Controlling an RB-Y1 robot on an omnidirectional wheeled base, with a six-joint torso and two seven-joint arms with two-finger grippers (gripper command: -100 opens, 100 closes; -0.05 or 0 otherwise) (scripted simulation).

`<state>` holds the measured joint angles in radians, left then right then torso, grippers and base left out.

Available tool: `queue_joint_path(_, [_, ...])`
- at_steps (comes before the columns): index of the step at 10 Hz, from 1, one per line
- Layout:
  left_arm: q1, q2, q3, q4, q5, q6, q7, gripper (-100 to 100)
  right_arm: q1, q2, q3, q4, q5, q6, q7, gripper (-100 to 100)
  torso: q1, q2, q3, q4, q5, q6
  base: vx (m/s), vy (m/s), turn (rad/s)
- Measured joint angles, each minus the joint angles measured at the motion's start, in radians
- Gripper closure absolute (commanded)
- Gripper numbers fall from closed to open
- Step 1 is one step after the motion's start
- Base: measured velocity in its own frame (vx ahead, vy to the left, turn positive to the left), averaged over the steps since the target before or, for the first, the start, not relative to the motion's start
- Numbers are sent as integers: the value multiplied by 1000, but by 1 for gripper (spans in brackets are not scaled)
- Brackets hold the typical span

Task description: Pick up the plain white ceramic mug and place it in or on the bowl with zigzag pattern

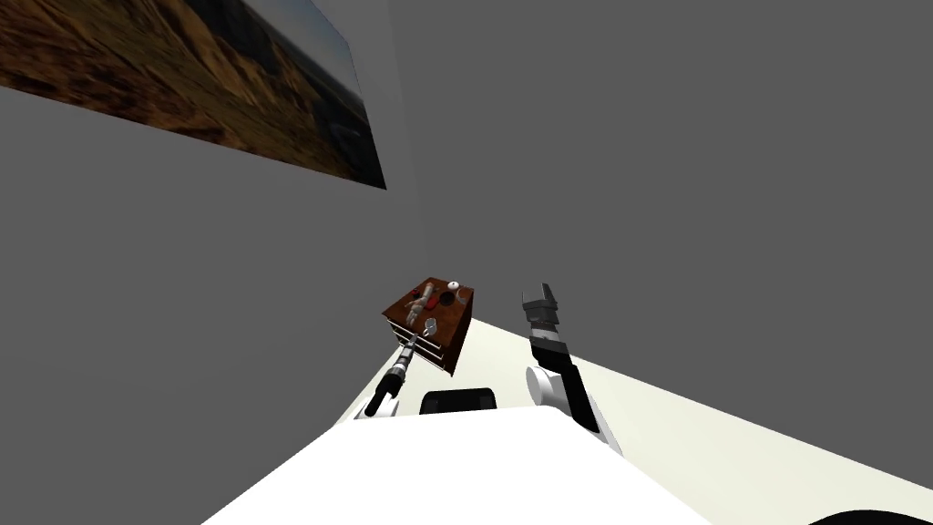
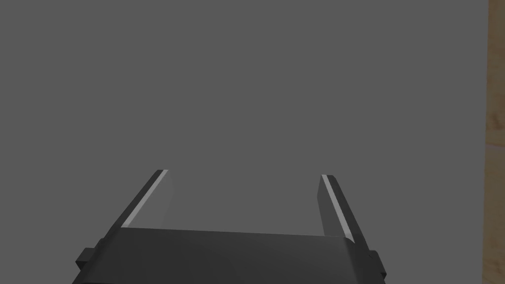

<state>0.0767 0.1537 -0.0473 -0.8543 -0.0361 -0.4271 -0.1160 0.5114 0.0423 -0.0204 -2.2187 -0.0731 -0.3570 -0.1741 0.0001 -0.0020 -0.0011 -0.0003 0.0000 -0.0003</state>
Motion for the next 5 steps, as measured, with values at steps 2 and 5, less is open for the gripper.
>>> queue_joint_path(2, [-31, -4, 17, 83, -7, -13, -8, -100, 0, 0, 0, 0, 0, 0, 0, 0, 0, -1, -1, 0, 0, 0, 57, 12, -136])
queue_joint_path(5, [-49, 0, 34, 157, -19, -14, -9, -100, 0, 0, 0, 0, 0, 0, 0, 0, 0, -3, -2, -1, 0, 0, 68, 13, -76])
